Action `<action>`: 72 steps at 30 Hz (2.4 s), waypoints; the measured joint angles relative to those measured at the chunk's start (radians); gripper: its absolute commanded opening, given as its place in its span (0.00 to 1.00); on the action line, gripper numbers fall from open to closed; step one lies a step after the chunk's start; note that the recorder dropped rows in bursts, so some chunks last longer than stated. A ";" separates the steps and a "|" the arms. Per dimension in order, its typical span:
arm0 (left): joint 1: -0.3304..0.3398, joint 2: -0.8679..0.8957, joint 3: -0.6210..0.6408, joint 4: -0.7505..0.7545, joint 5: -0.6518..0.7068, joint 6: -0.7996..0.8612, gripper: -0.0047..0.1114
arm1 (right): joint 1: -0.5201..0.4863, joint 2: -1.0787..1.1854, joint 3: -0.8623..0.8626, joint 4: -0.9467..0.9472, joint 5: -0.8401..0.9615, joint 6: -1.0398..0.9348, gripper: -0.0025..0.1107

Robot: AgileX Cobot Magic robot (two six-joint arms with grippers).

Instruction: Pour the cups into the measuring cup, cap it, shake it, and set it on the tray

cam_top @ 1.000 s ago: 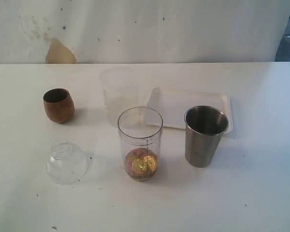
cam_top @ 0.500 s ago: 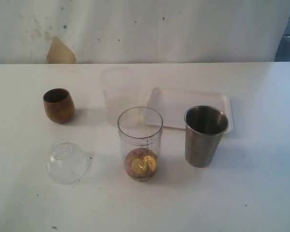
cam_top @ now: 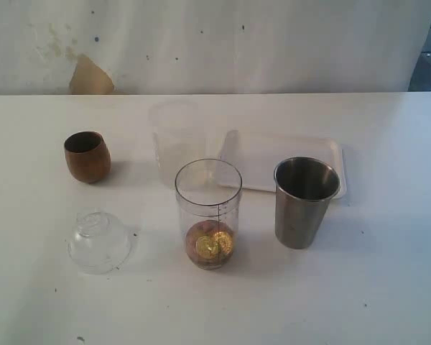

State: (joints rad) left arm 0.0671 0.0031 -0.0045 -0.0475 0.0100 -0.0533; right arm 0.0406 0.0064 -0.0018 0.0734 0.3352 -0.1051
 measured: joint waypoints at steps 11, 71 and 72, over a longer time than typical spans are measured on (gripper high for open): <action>0.000 0.069 -0.093 -0.015 -0.138 -0.431 0.04 | 0.000 0.000 0.000 0.004 0.000 0.000 0.04; -0.435 1.602 -0.741 -0.659 0.295 0.937 0.04 | 0.000 0.000 0.000 0.007 0.000 0.000 0.04; -0.435 1.602 -0.749 -0.641 0.303 0.921 0.04 | 0.000 0.000 0.000 0.007 0.000 0.000 0.04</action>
State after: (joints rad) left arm -0.3677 1.6052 -0.7531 -0.6881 0.3125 0.8674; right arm 0.0406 0.0064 -0.0018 0.0806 0.3352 -0.1051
